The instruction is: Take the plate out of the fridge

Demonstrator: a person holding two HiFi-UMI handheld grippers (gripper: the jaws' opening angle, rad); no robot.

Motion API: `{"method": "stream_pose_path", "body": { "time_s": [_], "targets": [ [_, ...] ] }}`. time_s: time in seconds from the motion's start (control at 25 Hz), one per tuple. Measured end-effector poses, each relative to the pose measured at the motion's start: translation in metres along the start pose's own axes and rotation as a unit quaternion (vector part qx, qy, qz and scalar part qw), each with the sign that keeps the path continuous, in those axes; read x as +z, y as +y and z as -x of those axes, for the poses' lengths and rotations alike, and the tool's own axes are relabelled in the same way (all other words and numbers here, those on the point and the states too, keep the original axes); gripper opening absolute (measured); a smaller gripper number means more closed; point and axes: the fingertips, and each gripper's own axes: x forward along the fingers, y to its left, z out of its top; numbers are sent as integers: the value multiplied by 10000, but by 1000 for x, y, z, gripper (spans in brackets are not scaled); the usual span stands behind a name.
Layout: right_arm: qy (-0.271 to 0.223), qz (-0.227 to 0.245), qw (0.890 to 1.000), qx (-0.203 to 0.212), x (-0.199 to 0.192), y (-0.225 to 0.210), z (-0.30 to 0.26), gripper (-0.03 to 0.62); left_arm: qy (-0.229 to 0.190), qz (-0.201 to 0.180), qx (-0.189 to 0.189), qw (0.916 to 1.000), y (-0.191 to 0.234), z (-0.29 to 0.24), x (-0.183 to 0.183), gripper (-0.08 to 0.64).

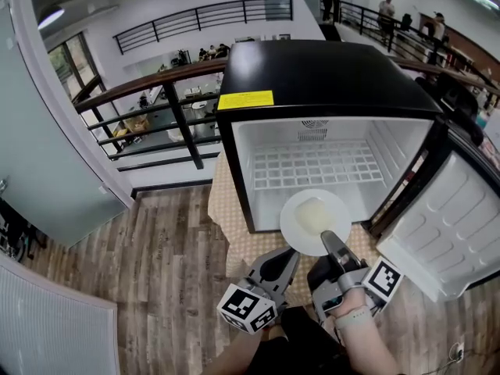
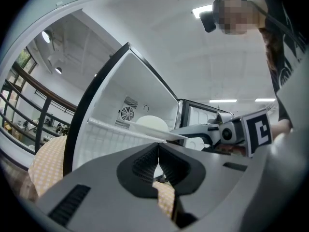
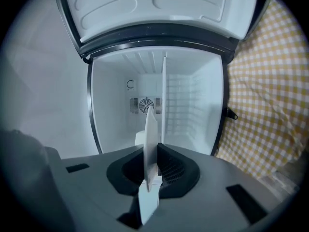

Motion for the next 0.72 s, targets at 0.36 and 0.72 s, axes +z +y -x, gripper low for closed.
{"method": "stream_pose_path", "body": {
  "time_s": [0.36, 0.72],
  "targets": [
    [92, -66, 9999, -95, -23, -18, 30, 51, 147, 21, 50, 9999, -16, 30, -19, 10],
    [357, -15, 9993, 67, -36, -21, 32, 51, 36, -7, 236, 9997, -14, 40, -15, 9]
  ]
}}
